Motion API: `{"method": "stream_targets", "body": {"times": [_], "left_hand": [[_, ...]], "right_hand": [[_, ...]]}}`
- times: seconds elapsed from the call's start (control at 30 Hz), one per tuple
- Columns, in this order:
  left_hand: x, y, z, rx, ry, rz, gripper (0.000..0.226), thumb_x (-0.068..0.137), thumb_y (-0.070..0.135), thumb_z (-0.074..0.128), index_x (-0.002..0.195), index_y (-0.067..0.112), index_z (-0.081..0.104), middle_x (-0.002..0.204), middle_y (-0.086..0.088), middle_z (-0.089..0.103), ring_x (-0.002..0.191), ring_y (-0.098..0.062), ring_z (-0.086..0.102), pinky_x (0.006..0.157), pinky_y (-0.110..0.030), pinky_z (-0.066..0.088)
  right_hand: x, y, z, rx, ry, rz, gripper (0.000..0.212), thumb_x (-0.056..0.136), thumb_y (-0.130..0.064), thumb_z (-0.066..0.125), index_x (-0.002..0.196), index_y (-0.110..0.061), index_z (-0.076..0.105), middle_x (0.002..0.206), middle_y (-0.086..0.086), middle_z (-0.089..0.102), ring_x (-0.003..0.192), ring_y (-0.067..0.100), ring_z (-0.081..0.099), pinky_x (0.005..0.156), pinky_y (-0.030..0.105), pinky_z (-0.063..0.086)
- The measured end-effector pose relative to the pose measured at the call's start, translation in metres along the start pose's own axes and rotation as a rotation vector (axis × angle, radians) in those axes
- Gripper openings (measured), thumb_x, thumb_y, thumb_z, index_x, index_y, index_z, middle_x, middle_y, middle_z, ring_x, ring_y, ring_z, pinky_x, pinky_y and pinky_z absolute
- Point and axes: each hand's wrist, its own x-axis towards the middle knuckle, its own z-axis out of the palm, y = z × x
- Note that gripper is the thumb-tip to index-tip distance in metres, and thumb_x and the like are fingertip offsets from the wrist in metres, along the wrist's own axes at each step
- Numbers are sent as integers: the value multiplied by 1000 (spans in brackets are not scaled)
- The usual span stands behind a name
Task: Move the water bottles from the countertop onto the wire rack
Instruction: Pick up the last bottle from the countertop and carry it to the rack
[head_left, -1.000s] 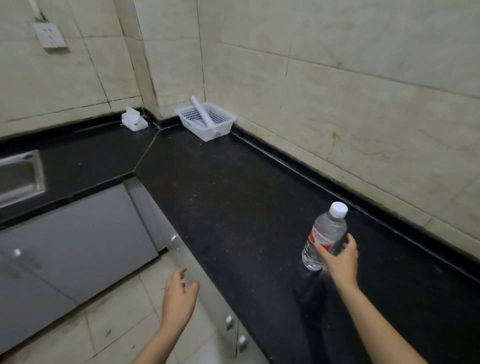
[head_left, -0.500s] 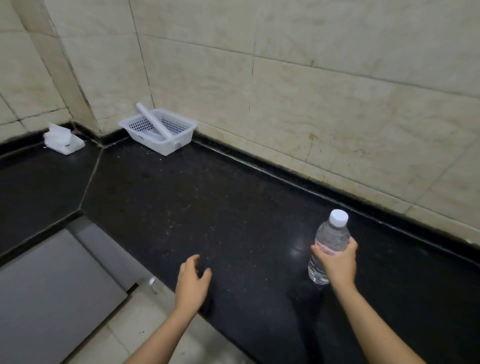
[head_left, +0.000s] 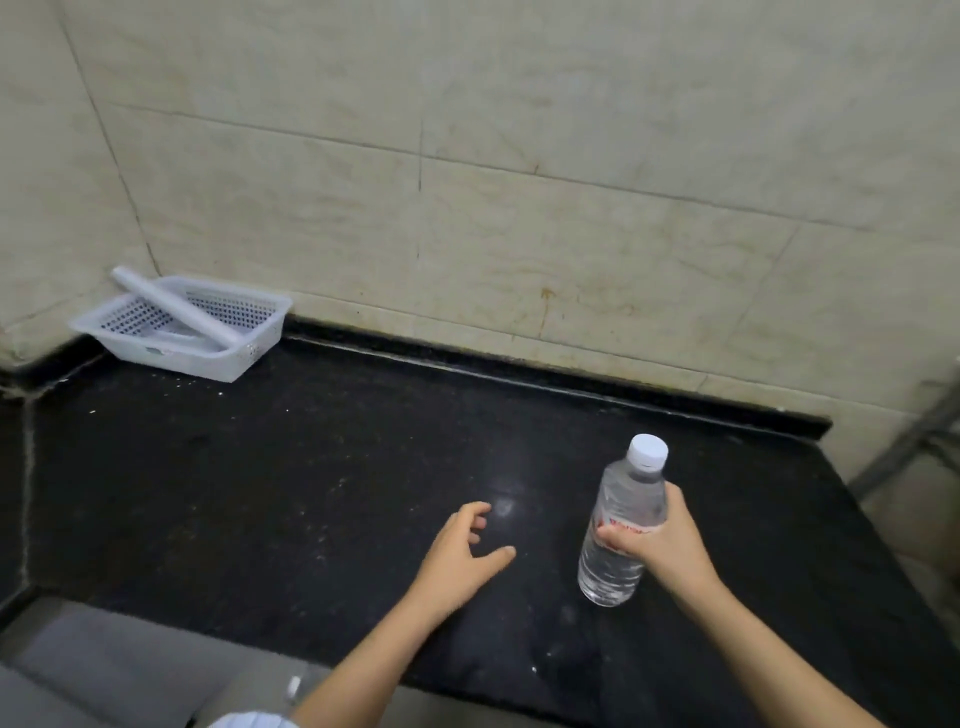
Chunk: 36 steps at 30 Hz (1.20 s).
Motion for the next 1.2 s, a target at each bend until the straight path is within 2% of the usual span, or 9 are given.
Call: {"method": "stream_targets", "body": {"times": [0.1,0.3,0.43,0.5,0.63,0.77,0.87,1.03,1.2], "left_hand": [[0,24,26,-31,-264,117,65,75,28,72,130,24,39,118,5,44,100,-6,44,80,-11,34],[-20,66,82,17,-539,267,100,46,58,65,136,29,32,119,11,40,105,-4,43,88,-16,35],[-46,85,124,82,-660,344,91,60,42,75,137,28,30,125,6,41,110,-7,44,92,-18,35],[-66,94,146,103,-702,383,92,55,49,72,135,30,33,126,7,44,110,-6,46,94,-19,38],[-121,112,196,75,-801,438,62,61,33,76,113,45,43,117,4,55,102,-4,53,87,-13,43],[-192,131,250,16,-842,427,55,56,35,74,103,40,46,113,2,58,92,6,53,77,-1,37],[-241,146,289,-15,-910,445,50,67,13,77,100,35,46,102,8,58,80,18,52,70,-1,38],[-287,157,344,-37,-916,411,53,50,44,72,99,36,52,97,6,65,78,-1,56,73,-12,46],[-283,195,388,6,-953,487,46,68,14,78,102,30,52,90,10,60,71,14,54,68,-5,42]], "right_hand": [[-32,-19,-24,38,44,-20,71,51,-16,84,111,-17,47,102,2,65,93,16,64,85,38,52],[-95,-25,-70,46,171,-34,72,37,-34,77,102,-29,47,102,-3,64,94,10,63,84,32,52],[-141,-10,-106,40,256,-9,69,40,-31,80,101,-32,48,104,-4,65,94,6,65,83,29,52],[-166,2,-126,63,307,-6,72,38,-32,81,103,-30,49,104,-2,66,93,4,65,80,26,53],[-225,25,-168,117,409,-16,76,38,-32,83,106,-26,50,105,1,66,96,10,66,86,36,53],[-293,47,-216,146,490,0,75,35,-35,81,102,-29,49,105,-4,63,90,-6,63,76,14,50],[-338,63,-254,135,536,7,68,38,-22,82,97,-29,48,100,-10,62,83,-15,60,71,6,47],[-383,89,-307,173,602,41,74,33,-29,81,100,-28,49,100,-8,63,80,-12,62,70,9,49],[-380,96,-361,189,629,41,79,29,-38,79,102,-25,51,100,-5,65,86,-2,64,71,15,51]]}}
